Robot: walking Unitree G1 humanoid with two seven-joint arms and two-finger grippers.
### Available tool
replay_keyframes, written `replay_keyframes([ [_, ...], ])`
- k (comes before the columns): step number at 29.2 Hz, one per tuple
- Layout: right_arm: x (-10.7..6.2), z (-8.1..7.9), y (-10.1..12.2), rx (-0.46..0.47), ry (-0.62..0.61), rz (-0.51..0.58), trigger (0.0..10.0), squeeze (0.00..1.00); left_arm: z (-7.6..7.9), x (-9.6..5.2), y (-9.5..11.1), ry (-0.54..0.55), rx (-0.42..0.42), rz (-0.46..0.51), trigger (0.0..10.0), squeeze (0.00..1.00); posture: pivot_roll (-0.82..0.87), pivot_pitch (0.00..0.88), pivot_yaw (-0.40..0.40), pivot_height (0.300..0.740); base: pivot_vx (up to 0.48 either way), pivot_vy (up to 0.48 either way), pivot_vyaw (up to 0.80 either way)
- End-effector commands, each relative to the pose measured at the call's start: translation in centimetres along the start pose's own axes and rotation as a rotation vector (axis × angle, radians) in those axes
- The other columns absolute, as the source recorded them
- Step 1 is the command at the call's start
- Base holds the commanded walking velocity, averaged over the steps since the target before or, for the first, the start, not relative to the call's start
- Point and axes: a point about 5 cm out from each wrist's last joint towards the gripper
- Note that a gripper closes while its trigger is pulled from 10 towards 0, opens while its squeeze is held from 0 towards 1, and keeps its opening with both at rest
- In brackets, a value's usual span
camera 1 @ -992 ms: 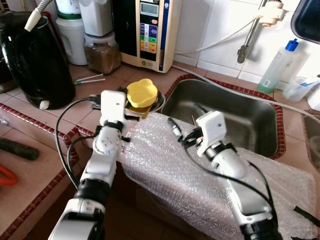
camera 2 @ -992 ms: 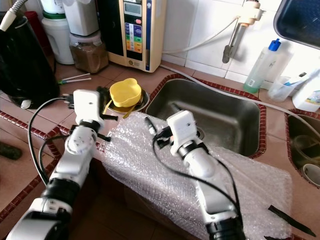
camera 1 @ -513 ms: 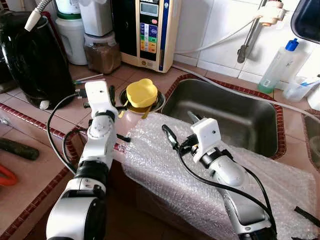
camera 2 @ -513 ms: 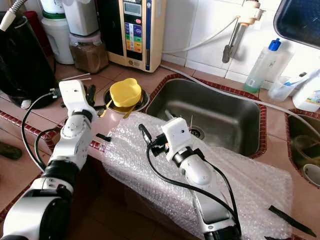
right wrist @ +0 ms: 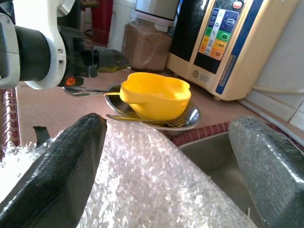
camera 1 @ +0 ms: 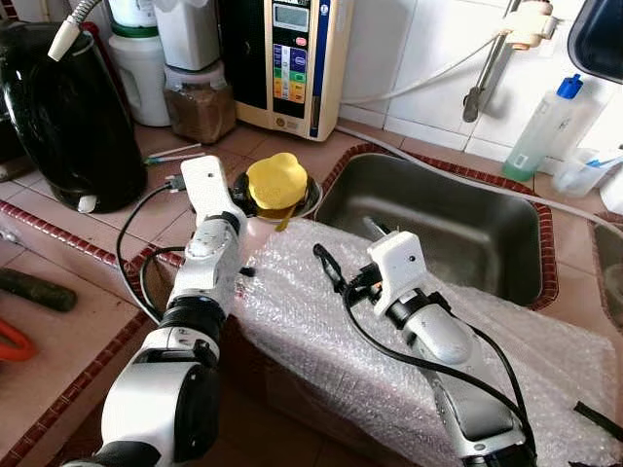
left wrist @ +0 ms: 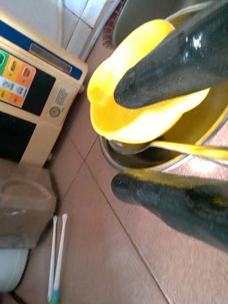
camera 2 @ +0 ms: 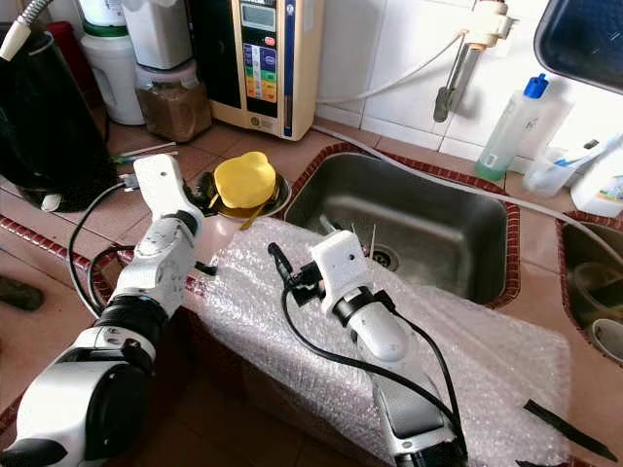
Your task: Kitchen organization
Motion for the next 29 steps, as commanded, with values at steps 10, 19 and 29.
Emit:
replay_keyframes([
  [10, -0.3, 0.1, 0.3, -0.018, -0.010, 0.007, 10.0, 0.00, 1.9, 0.5, 0.1, -0.042, 0.026, -0.061, 10.0, 1.00, 0.00, 0.000, 0.002, 0.740, 0.000, 0.000, 0.00],
  [19, -0.5, -0.2, 0.3, -0.006, 0.010, 0.007, 10.0, 0.00, 2.3, 0.7, -0.7, -0.040, -0.017, -0.173, 10.0, 0.41, -0.01, 0.000, 0.013, 0.740, 0.000, 0.000, 0.00],
  [29, -0.5, -0.3, 0.2, -0.012, 0.004, 0.002, 10.0, 0.00, 2.5, 0.8, -0.9, -0.038, -0.067, -0.243, 0.5, 0.00, -0.01, 0.000, 0.017, 0.740, 0.000, 0.000, 0.00],
])
Point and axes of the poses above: a point about 5 cm out from each wrist's last joint towards the gripper, its own x axis pointing out of the wrist towards the gripper, its own y axis along the axis of the wrist's last joint, z = x × y, and after that the axes turned 10 degrees about -x, right-handed
